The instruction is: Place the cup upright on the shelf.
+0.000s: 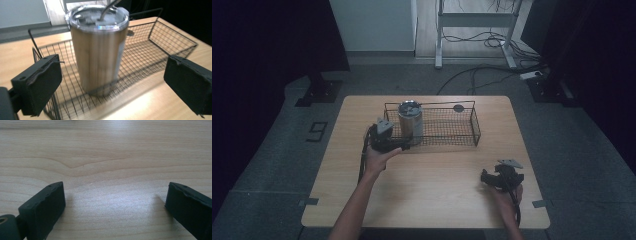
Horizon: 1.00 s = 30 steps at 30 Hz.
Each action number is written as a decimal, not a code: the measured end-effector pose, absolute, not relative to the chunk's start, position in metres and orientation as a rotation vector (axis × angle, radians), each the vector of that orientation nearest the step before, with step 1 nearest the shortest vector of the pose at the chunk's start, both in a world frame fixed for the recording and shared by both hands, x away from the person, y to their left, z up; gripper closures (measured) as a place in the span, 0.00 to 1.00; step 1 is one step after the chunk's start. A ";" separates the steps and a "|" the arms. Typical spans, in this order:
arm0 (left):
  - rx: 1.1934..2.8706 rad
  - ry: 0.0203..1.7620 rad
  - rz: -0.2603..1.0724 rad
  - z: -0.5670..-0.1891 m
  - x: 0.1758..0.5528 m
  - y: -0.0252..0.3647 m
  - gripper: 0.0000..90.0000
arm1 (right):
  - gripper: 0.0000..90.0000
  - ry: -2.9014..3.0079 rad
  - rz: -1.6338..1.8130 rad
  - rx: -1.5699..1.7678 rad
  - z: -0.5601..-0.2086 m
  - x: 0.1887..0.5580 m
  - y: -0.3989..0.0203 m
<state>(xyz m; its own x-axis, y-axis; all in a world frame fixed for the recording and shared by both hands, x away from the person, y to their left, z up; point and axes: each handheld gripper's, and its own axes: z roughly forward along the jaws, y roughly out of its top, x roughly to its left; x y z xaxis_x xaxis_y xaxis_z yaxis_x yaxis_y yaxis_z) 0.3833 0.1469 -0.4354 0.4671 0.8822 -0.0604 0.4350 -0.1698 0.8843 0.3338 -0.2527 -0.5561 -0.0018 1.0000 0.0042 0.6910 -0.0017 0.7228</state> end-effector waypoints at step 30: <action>1.853 1.156 0.469 -0.504 0.283 0.191 0.03 | 0.04 1.746 0.750 1.746 -0.556 0.333 -0.253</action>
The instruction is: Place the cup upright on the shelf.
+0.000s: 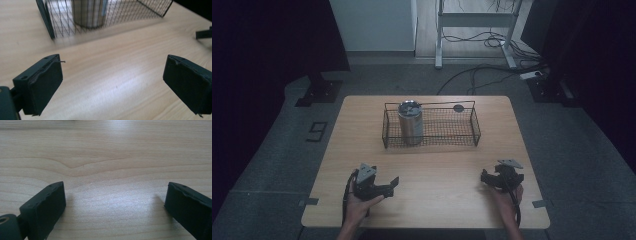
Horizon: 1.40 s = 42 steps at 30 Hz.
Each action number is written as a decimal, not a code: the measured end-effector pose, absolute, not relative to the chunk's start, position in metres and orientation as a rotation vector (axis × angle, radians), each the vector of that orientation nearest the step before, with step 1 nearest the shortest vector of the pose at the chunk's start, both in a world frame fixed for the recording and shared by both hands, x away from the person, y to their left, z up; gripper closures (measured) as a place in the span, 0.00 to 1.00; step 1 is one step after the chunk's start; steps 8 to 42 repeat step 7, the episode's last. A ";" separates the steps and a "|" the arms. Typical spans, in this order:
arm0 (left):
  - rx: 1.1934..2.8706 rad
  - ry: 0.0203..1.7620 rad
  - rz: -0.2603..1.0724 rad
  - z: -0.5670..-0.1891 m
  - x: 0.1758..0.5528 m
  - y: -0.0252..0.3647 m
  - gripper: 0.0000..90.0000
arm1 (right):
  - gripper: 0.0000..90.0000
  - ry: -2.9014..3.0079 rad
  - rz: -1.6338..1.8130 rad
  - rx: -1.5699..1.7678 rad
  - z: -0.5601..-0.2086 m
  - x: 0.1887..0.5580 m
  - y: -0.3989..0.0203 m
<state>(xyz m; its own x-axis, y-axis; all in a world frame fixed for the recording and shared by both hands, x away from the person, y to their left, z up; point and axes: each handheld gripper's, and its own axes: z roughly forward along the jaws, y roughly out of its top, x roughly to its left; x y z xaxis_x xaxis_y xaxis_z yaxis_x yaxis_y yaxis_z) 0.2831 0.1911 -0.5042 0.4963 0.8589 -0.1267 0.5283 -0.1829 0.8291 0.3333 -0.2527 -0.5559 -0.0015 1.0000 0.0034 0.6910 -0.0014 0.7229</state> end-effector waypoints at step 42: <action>1.875 1.156 0.482 -0.509 0.283 0.187 0.02 | 0.04 1.747 0.753 1.746 -0.556 0.333 -0.253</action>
